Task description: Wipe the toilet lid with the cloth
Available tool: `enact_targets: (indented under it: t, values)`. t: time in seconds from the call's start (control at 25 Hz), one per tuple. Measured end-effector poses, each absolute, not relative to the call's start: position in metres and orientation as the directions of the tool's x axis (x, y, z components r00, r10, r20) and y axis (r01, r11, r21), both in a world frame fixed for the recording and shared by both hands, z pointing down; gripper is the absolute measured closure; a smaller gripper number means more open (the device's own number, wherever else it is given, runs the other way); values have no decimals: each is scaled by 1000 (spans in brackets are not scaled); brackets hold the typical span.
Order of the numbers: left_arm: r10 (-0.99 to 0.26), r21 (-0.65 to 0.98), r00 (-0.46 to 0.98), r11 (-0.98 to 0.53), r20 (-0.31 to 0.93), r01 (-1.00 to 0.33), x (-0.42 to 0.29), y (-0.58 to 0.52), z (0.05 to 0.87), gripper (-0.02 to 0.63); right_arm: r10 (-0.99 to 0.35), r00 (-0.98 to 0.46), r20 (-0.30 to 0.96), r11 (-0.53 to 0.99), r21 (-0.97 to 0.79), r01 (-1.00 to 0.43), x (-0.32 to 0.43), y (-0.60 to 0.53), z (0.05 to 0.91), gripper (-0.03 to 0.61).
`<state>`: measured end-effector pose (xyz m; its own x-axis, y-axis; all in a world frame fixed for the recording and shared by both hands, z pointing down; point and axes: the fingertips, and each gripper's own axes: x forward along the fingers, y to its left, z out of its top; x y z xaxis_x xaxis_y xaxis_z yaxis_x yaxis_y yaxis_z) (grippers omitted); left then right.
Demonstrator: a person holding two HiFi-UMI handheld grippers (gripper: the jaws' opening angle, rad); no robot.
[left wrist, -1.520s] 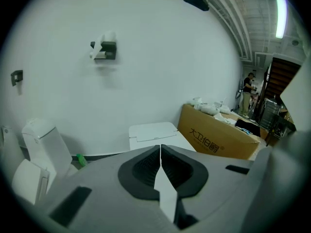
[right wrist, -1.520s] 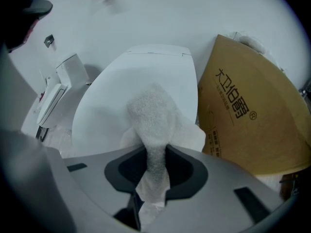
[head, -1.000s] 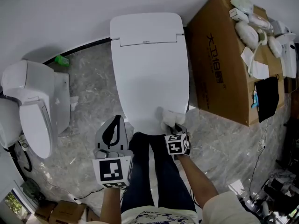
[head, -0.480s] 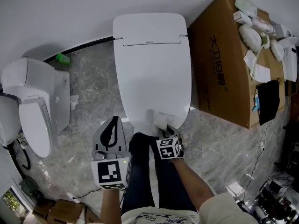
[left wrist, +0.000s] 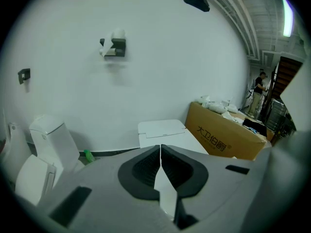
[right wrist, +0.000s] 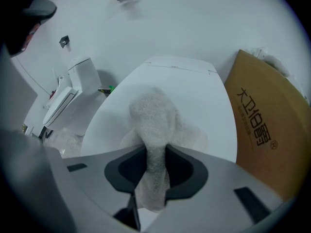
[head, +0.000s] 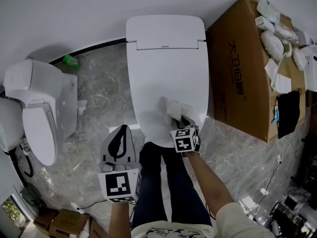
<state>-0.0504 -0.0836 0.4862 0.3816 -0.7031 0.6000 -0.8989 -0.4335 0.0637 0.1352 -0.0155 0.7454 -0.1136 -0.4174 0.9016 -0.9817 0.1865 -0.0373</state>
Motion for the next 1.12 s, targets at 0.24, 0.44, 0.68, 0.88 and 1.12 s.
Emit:
enact_targets:
  t: [0.24,0.44,0.68,0.88,1.12]
  values:
    - [-713,60,368,-417,596,-907,-51,-94,486,603,-447,-109,888,170,-36,-985,156,-74,744,482]
    - [-717,52,357,-410,599,-910,-49,-104,486,601,-461,-109,881,188,-23,-982,171,-118,742,482]
    - [-719,54,351,-402,600,-914,-48,-112,486,601,-470,-96,878,164,-20,-986,188,-164,743,482]
    - [-720,64,346,-388,601,-919,-50,-118,487,601,-475,-97,875,161,-22,-987,196,-195,742,482]
    - [-730,62,327,-366,600,-929,-53,-122,488,601,-480,-93,872,166,-13,-986,201,-227,741,482]
